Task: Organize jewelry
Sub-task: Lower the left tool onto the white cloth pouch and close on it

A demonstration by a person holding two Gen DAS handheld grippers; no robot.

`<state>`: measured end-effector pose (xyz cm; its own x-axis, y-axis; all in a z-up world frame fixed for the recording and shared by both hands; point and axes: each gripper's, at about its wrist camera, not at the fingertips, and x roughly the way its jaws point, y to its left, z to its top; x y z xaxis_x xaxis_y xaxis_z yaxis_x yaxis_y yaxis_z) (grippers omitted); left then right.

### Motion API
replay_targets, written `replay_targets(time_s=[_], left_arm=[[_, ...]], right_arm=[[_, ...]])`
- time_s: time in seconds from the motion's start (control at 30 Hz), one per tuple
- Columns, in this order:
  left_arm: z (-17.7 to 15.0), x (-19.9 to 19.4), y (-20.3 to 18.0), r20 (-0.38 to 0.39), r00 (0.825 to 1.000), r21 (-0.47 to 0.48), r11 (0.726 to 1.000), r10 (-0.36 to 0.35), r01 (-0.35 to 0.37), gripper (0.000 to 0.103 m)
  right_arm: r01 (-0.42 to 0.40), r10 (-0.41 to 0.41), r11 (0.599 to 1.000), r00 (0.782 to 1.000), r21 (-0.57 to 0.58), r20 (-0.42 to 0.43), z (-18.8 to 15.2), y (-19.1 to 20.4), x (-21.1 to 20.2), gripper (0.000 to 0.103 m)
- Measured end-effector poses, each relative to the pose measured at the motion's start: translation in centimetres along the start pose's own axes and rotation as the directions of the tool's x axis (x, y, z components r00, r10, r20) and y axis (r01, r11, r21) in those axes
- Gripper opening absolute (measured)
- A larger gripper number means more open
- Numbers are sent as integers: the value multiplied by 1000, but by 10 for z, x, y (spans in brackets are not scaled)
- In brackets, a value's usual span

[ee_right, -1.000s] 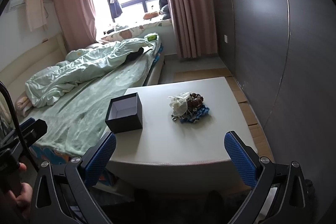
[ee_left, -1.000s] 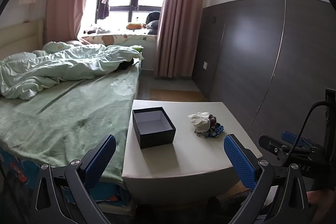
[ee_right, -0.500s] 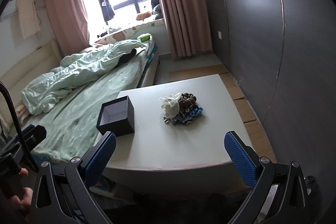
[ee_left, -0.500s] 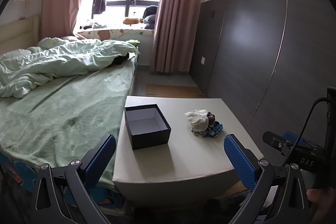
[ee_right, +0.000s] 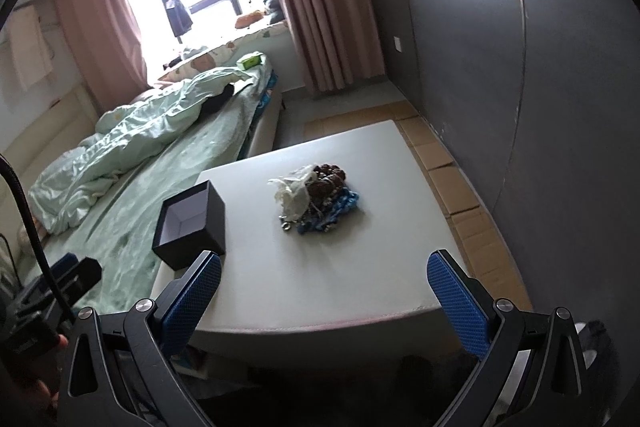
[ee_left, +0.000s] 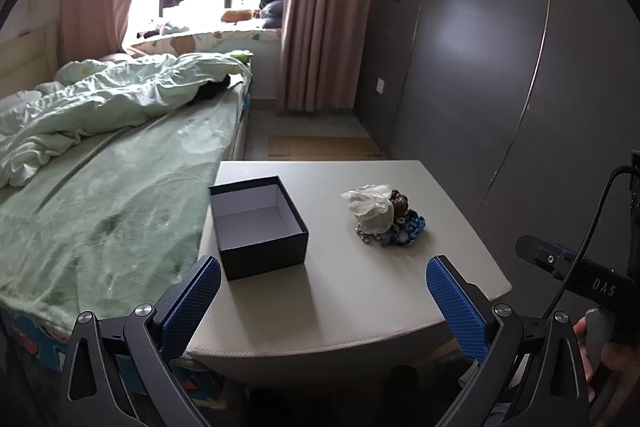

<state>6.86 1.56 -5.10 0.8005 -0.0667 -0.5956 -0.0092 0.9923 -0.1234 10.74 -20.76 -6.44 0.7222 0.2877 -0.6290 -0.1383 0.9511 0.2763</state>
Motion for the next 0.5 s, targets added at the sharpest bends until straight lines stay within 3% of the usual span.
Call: replay_targets(time_s=[0.23,0.33,0.5], left_arm=[[12,22,-12,-62,997,3,999,-49,50,102],[17,36,-18,-100,991,1,996,-85,86,96],[31,63,-28,-168,977,0,991,-133,135,81]], right_arm=[[-25,28,992,999,126,-22,7,-36,12,103],[-36,44,982,998,184,-39,8,-49,20,101],[-64,88,956,994,285,-72,8,-72,40,75]])
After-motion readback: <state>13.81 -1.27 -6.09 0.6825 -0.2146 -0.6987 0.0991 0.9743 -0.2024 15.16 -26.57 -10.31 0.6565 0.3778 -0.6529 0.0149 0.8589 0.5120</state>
